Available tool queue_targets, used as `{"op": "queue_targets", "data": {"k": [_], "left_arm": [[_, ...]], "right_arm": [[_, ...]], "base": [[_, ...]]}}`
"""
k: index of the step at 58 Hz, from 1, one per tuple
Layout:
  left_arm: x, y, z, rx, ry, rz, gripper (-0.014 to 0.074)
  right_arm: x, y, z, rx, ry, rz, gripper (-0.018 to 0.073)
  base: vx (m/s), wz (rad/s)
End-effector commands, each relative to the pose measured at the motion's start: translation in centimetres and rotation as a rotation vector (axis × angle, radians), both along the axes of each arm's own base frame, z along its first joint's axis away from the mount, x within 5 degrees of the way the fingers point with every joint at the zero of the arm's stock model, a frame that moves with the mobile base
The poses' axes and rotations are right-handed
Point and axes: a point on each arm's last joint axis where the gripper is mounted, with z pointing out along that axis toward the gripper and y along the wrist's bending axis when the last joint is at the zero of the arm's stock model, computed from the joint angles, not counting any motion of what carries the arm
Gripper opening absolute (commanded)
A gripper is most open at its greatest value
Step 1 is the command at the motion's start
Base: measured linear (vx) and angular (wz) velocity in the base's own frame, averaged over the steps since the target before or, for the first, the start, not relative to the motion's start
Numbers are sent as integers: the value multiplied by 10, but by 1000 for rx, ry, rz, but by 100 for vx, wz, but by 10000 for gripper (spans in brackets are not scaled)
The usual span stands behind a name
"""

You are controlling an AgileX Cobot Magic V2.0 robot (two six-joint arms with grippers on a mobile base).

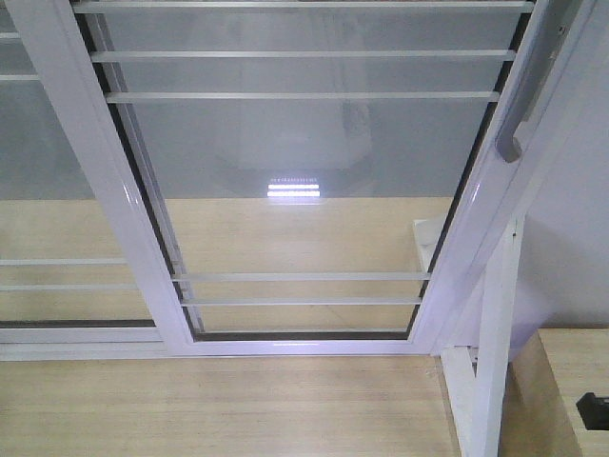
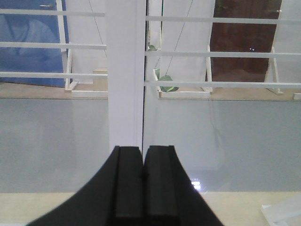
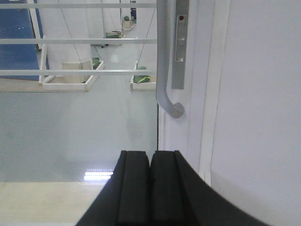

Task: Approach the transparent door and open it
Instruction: 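Drive closer and align the base with the door's silver handle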

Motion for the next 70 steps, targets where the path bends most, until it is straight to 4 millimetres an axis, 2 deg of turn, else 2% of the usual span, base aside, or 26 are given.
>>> {"op": "queue_targets", "data": {"k": [1,70], "left_arm": [[3,0,-2,-17,-29,-5,-6],[3,0,0,-17,-56,-5,-6]], "right_arm": [[2,0,2,-13,-43,4,-5],[2,1,5,-14,-76,6,-5]], "base": [[1,-1],[0,0]]}}
